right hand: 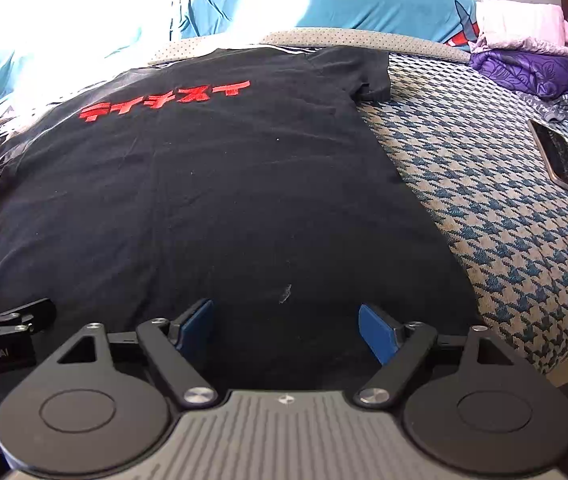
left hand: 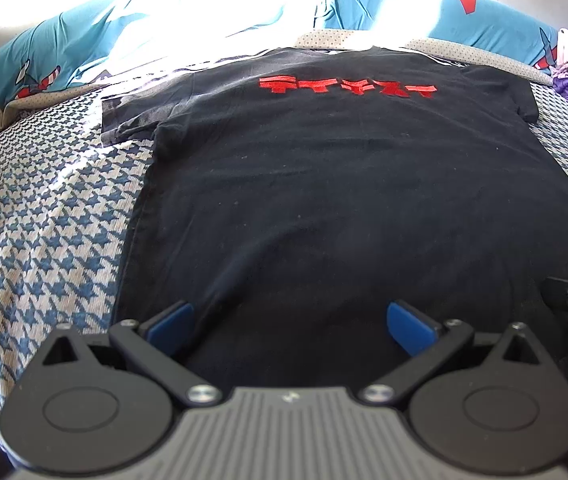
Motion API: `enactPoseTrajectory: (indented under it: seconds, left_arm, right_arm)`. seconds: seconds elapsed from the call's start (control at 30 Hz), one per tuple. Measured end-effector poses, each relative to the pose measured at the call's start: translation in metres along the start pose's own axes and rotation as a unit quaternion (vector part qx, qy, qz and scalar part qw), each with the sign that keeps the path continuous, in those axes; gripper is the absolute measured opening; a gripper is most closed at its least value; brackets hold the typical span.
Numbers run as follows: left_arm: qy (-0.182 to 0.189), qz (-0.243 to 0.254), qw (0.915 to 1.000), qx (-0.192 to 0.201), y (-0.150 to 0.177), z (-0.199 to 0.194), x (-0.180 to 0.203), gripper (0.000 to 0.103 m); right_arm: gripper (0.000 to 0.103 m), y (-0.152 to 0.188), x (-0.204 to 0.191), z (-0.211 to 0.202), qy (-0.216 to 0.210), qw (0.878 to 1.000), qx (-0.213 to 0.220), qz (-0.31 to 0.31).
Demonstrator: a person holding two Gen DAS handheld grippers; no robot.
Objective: Fold clothes
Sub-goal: 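Move the right gripper to the shirt's side edge and close on it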
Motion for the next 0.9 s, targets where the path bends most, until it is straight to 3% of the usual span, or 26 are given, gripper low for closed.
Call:
enactPoseTrajectory:
  seconds: [0.27, 0.63, 0.9]
  left_arm:
    - [-0.004, -0.008, 0.9998, -0.017, -0.007, 0.002, 0.003, 0.103]
    - [0.017, -0.002, 0.9993, -0.032, -0.045, 0.018, 0.009, 0.103]
    - [0.015, 0.034, 0.9992, -0.015, -0.091, 0.029, 0.011, 0.103]
  right_arm:
    - [0.079, -0.017, 0.0, -0.003, -0.02, 0.999, 0.005, -0.027]
    - [0.079, -0.081, 0.017, 0.011, -0.053, 0.997, 0.041, -0.028]
    - [0.079, -0.126, 0.055, 0.039, -0.053, 0.996, 0.037, 0.056]
Point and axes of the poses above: each gripper's, at about its wrist camera, not at the fingertips, and z roughly the way its jaws point, x to its right, y to its underside, the point moved 8 cm from there along z, roughly the way its jaws point, and after that the axes turned 6 degrees about y, right-handed, at the moved point
